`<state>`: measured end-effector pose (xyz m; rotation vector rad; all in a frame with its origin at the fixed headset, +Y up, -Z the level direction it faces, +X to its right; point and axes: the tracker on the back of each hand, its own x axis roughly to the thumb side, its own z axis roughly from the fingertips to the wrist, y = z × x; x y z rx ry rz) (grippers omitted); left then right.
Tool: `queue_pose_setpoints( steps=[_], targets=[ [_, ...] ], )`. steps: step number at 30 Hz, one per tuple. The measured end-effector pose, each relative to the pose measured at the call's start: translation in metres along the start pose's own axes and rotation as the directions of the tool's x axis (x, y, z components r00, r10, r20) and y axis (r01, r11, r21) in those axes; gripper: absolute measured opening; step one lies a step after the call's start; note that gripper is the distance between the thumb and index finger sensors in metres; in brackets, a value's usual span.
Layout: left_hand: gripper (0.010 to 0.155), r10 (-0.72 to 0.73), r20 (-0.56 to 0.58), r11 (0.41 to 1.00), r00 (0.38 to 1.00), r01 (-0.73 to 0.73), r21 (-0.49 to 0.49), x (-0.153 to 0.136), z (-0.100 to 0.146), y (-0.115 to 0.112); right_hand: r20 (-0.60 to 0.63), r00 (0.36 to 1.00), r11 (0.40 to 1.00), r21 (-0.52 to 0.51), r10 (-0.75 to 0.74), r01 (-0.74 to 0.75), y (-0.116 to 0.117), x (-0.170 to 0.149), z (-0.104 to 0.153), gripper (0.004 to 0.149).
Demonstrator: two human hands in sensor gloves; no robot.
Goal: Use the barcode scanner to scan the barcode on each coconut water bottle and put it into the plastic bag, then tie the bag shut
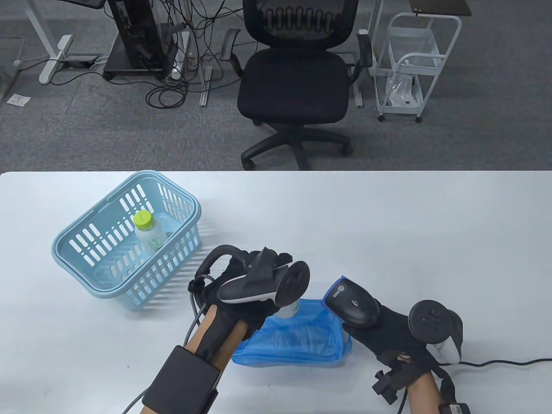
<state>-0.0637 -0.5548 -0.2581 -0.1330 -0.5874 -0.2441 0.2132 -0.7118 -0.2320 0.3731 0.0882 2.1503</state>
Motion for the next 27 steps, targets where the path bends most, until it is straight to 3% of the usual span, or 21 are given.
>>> queue_pose_setpoints(
  steps=[6, 15, 17, 19, 21, 24, 27],
  targets=[
    [0.070, -0.005, 0.022, 0.997, 1.000, 0.007, -0.081, -0.006, 0.003, -0.045, -0.029, 0.999, 0.999, -0.026, 0.030, -0.031, 0.000, -0.001, 0.000, 0.051],
    [0.071, -0.045, 0.023, 0.993, 0.999, 0.047, -0.108, -0.010, -0.014, -0.099, -0.059, 0.996, 0.996, -0.056, 0.067, -0.070, -0.002, -0.004, 0.005, 0.047],
    [0.072, -0.053, 0.030, 0.995, 0.998, 0.055, -0.086, -0.008, -0.012, -0.100, -0.067, 0.995, 0.995, -0.064, 0.076, -0.081, -0.003, -0.004, 0.007, 0.047],
    [0.078, -0.040, 0.071, 0.987, 0.997, 0.051, -0.150, -0.011, -0.008, -0.094, -0.080, 0.993, 0.993, -0.068, 0.093, -0.098, -0.004, -0.005, 0.009, 0.047],
    [0.079, -0.022, 0.075, 0.997, 0.997, 0.027, -0.068, -0.024, -0.004, -0.083, -0.089, 0.992, 0.992, -0.074, 0.094, -0.101, -0.005, -0.006, 0.010, 0.047],
    [0.074, -0.052, -0.058, 0.999, 0.997, 0.053, 0.013, -0.070, -0.002, -0.064, -0.103, 0.989, 0.990, -0.082, 0.109, -0.118, -0.006, -0.007, 0.013, 0.047],
    [0.072, -0.133, -0.250, 0.991, 0.959, 0.131, -0.025, -0.132, -0.003, -0.053, -0.120, 0.985, 0.987, -0.082, 0.126, -0.136, -0.005, -0.008, 0.015, 0.047]
  ],
)
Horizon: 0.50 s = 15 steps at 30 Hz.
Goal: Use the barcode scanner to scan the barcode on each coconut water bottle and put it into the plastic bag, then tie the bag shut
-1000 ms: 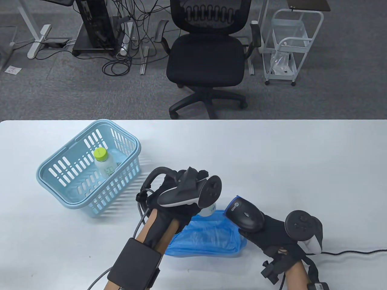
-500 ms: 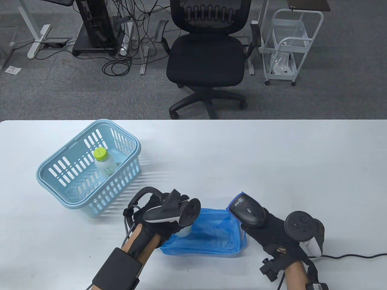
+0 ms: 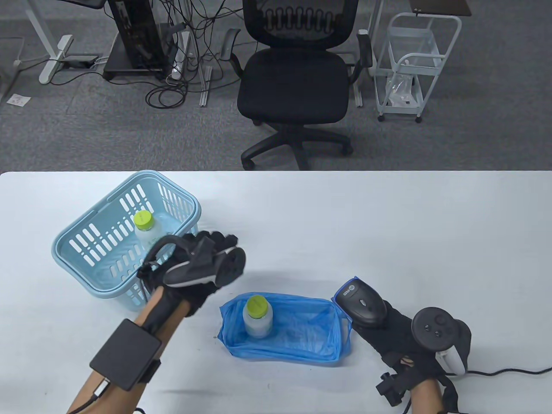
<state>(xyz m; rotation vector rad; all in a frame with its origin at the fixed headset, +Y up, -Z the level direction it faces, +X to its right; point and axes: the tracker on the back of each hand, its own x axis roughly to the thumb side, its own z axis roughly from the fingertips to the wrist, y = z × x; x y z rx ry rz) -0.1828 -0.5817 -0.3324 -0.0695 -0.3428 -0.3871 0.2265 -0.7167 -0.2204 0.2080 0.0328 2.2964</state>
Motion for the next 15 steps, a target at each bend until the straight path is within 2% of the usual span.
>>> queue_pose_setpoints(
  steps=[1, 4, 7, 8, 11, 15],
  targets=[
    [0.071, -0.007, -0.054, 1.000, 0.998, 0.006, -0.013, -0.019, -0.006, -0.002, -0.006, 1.000, 1.000, 0.000, 0.004, -0.004, 0.000, 0.000, 0.000, 0.047],
    [0.072, 0.040, -0.203, 0.988, 0.978, -0.068, -0.136, -0.076, -0.026, -0.017, -0.021, 1.000, 1.000, -0.002, -0.002, 0.002, 0.000, -0.002, 0.000, 0.047],
    [0.076, 0.112, -0.225, 0.970, 0.968, -0.156, -0.188, -0.116, -0.046, -0.043, -0.048, 0.999, 1.000, -0.005, 0.004, -0.004, -0.001, -0.005, 0.001, 0.047],
    [0.079, 0.119, -0.252, 0.962, 0.960, -0.175, -0.212, -0.123, -0.051, -0.049, -0.054, 0.998, 1.000, -0.008, 0.006, -0.006, -0.001, -0.006, 0.001, 0.048],
    [0.089, 0.132, -0.281, 0.897, 0.951, -0.235, -0.375, -0.138, -0.069, -0.073, -0.077, 0.997, 1.000, -0.011, -0.006, 0.005, -0.002, -0.009, 0.001, 0.048],
    [0.090, 0.079, -0.272, 0.860, 0.959, -0.204, -0.468, -0.137, -0.088, -0.092, -0.106, 0.994, 1.000, -0.003, -0.015, 0.015, 0.000, -0.013, -0.001, 0.048]
  ],
)
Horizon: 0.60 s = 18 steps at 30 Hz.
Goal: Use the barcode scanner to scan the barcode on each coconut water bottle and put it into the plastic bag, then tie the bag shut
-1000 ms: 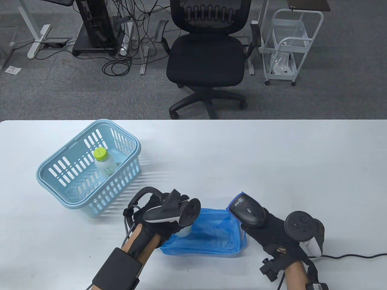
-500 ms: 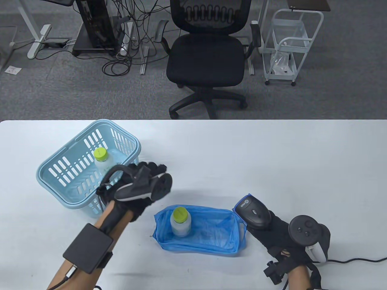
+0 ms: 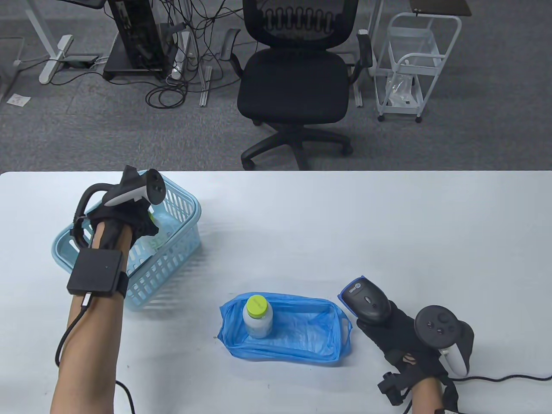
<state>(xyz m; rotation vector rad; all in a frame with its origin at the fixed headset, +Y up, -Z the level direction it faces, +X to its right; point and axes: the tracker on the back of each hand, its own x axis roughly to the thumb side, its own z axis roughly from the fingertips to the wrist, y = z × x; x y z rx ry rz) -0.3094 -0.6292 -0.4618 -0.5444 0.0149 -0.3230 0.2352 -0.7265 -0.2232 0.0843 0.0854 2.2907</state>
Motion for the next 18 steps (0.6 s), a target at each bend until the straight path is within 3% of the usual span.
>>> queue_pose_setpoints(
  steps=[2, 4, 9, 14, 18],
  targets=[
    [0.086, -0.021, -0.006, 0.999, 1.000, 0.021, -0.026, 0.006, -0.009, -0.004, -0.006, 1.000, 1.000, 0.007, 0.006, -0.006, 0.001, -0.001, -0.001, 0.048],
    [0.077, -0.089, -0.023, 0.996, 0.996, 0.090, 0.018, 0.014, -0.013, -0.005, -0.005, 1.000, 1.000, 0.011, 0.007, -0.007, 0.002, -0.001, -0.001, 0.048],
    [0.071, -0.086, -0.027, 0.995, 0.996, 0.087, 0.039, 0.012, 0.000, 0.000, 0.002, 1.000, 1.000, 0.009, 0.008, -0.008, 0.002, -0.001, -0.001, 0.048],
    [0.072, -0.116, -0.062, 0.979, 0.991, 0.125, 0.159, 0.009, 0.041, 0.017, 0.037, 0.999, 1.000, -0.002, 0.005, -0.005, 0.001, 0.004, 0.000, 0.048],
    [0.073, -0.160, -0.121, 0.945, 0.980, 0.188, 0.269, 0.013, 0.091, 0.044, 0.079, 0.997, 1.000, -0.026, 0.012, -0.010, 0.000, 0.010, 0.001, 0.048]
  ],
)
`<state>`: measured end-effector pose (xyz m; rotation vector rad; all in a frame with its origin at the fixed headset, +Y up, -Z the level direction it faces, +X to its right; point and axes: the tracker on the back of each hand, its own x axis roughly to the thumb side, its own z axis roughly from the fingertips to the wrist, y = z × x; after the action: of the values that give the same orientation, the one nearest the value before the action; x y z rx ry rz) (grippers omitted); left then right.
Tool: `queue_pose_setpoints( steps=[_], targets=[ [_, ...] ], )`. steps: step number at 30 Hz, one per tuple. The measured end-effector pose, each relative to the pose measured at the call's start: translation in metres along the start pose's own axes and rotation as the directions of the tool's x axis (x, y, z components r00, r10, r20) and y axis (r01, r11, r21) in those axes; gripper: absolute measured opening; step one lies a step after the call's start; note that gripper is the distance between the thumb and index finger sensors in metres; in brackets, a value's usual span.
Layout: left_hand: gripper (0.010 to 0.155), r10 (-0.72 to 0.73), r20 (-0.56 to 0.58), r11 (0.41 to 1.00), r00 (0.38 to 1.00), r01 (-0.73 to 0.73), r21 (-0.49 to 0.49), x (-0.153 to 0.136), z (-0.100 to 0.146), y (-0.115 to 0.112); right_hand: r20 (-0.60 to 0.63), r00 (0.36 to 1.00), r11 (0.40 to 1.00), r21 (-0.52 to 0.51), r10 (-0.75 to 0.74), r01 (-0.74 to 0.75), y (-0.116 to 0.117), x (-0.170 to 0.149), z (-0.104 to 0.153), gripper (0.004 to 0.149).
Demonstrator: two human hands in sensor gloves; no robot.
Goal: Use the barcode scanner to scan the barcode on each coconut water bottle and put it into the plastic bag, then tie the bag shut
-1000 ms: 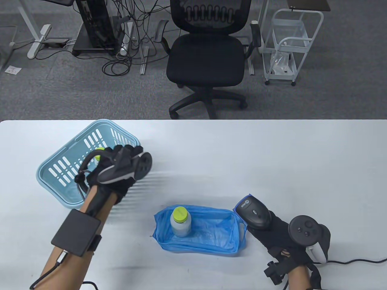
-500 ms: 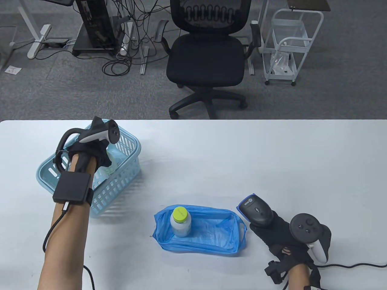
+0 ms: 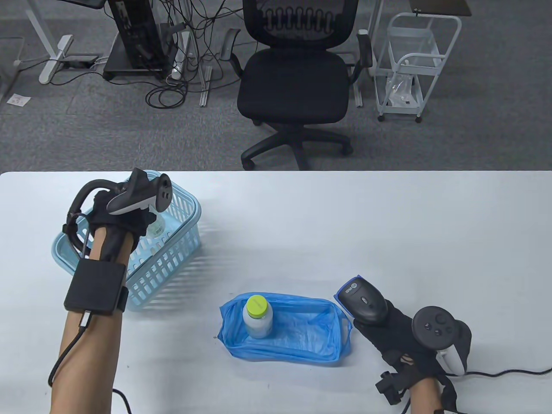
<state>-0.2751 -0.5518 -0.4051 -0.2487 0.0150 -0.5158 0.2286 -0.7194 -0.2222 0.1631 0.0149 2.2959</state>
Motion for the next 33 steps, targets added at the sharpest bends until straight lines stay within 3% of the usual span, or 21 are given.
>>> queue_pose_setpoints(
  steps=[6, 12, 16, 23, 29, 33],
  targets=[
    [0.072, 0.065, -0.034, 0.981, 0.997, -0.058, 0.187, -0.001, 0.055, 0.057, 0.020, 1.000, 1.000, -0.018, -0.021, 0.021, -0.002, 0.001, 0.001, 0.047],
    [0.071, 0.192, 0.092, 0.905, 0.977, -0.213, 0.367, 0.032, 0.092, 0.097, 0.041, 0.998, 0.998, -0.034, -0.042, 0.043, -0.004, 0.002, 0.000, 0.047],
    [0.071, 0.216, 0.216, 0.882, 0.952, -0.285, 0.375, 0.086, 0.100, 0.113, 0.067, 0.997, 0.998, -0.038, -0.049, 0.052, -0.004, 0.004, -0.001, 0.048],
    [0.070, 0.276, 0.412, 0.856, 0.868, -0.417, 0.306, 0.170, 0.103, 0.117, 0.091, 0.986, 0.990, -0.019, -0.137, 0.139, -0.005, 0.001, -0.005, 0.046],
    [0.070, 0.286, 0.463, 0.870, 0.839, -0.431, 0.242, 0.207, 0.100, 0.110, 0.098, 0.977, 0.982, 0.003, -0.189, 0.189, -0.006, -0.006, -0.010, 0.045],
    [0.070, 0.293, 0.468, 0.877, 0.834, -0.429, 0.216, 0.212, 0.100, 0.106, 0.099, 0.979, 0.984, 0.021, -0.179, 0.178, -0.005, -0.004, -0.013, 0.043]
  ],
)
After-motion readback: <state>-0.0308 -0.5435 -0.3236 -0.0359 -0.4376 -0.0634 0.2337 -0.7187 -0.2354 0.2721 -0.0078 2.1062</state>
